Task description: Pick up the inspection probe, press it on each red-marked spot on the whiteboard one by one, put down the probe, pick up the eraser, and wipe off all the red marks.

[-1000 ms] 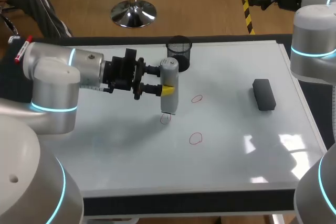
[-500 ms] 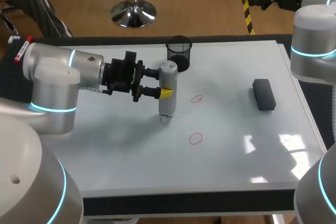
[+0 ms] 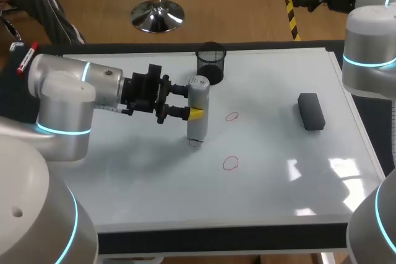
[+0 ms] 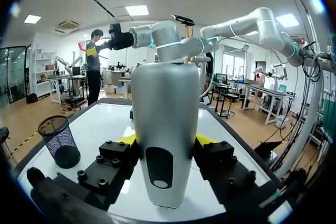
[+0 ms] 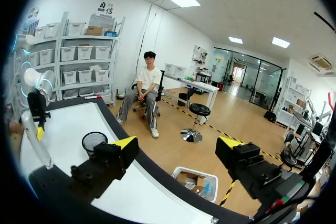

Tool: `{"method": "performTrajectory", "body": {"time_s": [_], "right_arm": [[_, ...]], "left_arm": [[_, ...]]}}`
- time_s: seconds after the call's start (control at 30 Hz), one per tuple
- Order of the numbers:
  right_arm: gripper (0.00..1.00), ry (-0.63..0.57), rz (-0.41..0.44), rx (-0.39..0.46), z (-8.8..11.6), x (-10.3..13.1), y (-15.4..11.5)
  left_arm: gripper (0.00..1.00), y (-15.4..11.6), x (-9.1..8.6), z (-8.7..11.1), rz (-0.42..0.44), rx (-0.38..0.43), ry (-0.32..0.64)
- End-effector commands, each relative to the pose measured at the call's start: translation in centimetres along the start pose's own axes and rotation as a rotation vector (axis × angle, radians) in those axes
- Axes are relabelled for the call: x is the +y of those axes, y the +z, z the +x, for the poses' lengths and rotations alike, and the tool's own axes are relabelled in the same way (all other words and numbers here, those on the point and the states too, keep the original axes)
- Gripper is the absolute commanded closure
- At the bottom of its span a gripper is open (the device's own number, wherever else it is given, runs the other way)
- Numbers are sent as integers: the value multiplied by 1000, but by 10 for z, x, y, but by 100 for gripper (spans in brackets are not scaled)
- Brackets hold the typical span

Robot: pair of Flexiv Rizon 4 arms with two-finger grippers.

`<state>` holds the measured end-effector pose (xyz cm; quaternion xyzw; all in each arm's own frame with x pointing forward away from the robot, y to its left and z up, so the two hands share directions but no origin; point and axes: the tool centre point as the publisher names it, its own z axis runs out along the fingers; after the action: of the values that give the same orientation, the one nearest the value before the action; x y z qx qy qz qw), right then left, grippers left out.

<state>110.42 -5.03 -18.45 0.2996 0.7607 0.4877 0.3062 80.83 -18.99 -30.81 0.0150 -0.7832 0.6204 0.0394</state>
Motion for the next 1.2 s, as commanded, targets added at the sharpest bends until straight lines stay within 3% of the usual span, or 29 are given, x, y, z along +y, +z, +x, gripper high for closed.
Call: {"method": "performTrajectory", "body": {"time_s": [0.03, 0.83, 1.2], "right_arm": [[0, 0, 0, 0, 0, 0, 0], [0, 0, 0, 0, 0, 0, 0], [0, 0, 0, 0, 0, 0, 0]], "left_arm": [[100, 3, 5, -3, 4, 0, 0], [100, 7, 21, 6, 0, -9, -17], [100, 1, 33, 15, -12, -61, -24]]}}
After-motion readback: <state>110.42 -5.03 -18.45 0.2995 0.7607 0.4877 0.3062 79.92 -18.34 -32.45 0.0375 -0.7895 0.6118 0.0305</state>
